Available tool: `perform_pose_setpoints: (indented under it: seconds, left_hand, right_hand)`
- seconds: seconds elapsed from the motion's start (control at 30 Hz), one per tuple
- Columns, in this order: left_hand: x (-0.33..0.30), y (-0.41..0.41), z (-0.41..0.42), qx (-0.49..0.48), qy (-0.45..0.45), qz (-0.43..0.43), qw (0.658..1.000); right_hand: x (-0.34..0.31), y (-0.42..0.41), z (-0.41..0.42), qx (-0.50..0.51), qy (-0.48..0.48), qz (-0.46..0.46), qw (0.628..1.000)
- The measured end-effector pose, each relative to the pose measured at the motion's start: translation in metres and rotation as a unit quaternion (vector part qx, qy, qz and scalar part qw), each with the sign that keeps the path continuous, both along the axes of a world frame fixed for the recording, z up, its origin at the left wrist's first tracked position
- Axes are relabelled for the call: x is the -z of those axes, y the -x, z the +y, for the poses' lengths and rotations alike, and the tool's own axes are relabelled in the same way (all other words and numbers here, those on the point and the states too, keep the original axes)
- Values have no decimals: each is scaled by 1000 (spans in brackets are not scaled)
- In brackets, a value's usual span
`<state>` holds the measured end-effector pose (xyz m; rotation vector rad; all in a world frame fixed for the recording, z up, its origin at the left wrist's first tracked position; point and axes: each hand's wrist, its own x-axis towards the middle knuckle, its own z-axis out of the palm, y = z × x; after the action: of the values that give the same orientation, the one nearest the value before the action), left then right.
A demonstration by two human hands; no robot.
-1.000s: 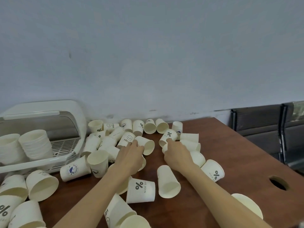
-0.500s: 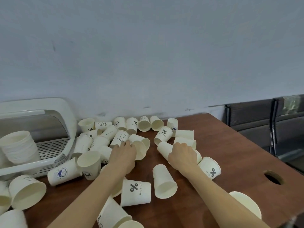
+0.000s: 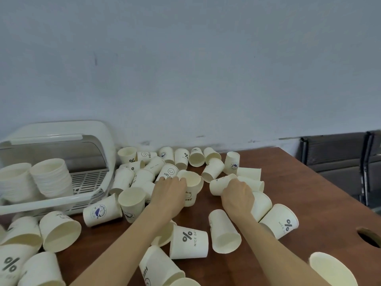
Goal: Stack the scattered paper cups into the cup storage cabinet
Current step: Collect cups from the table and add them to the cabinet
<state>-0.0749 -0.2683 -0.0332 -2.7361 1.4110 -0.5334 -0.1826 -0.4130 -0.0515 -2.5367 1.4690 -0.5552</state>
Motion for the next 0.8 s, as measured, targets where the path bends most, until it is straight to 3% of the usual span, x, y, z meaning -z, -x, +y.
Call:
perform_pose_setpoints:
  seconds: [0.13,0.8]
  left_hand:
    - [-6,0,10,10,64,6,998]
    - [-63,-16,131,-58,176,-45,982]
  right_hand:
    - [-10,-2,10,-19,4,-21,1000]
    - [-77,-42,131,-222,98,-114,963]
